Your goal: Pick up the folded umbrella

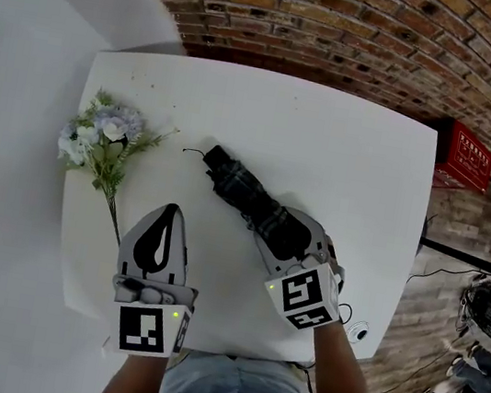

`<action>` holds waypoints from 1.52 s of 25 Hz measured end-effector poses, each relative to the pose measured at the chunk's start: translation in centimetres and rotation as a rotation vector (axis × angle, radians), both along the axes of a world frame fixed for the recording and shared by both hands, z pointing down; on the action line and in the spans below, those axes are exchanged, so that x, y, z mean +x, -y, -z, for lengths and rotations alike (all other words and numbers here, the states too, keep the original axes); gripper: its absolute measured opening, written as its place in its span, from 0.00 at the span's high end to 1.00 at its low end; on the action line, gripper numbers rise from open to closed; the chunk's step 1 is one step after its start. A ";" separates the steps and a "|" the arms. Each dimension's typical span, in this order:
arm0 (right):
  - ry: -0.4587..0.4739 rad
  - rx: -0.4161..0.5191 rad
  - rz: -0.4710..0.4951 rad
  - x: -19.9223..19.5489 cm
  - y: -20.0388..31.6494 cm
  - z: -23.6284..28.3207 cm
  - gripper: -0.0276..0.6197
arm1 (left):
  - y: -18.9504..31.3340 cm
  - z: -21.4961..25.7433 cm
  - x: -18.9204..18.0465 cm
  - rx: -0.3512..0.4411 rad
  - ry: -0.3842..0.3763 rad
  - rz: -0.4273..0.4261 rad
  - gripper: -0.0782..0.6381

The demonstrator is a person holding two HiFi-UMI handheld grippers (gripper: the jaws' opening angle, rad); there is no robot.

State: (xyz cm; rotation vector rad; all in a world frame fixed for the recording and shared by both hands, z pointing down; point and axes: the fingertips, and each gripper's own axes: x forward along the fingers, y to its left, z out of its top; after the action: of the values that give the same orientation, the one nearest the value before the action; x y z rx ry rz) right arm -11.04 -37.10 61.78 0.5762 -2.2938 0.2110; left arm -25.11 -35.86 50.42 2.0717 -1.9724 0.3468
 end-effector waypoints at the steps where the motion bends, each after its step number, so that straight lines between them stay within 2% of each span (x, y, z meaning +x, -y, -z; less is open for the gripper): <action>1: -0.001 -0.001 -0.006 0.0 0.0 0.1 0.62 | 0.0 0.1 0.1 0.001 0.000 0.000 0.88; 10: 0.012 0.018 -0.049 0.1 0.1 0.5 0.65 | -0.2 0.9 0.0 0.015 0.005 0.003 0.88; 19: 0.079 0.023 -0.103 0.0 0.1 1.5 0.67 | -0.5 1.5 0.1 0.020 0.014 -0.002 0.88; 38: 0.186 0.110 -0.146 0.1 0.4 7.6 0.66 | -1.1 4.6 1.3 0.070 0.030 -0.022 0.88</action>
State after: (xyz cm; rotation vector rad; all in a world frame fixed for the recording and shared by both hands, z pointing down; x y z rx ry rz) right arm -10.99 -37.53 54.19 0.8118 -2.4560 0.2175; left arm -23.81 -34.76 45.86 2.1442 -2.0083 0.3190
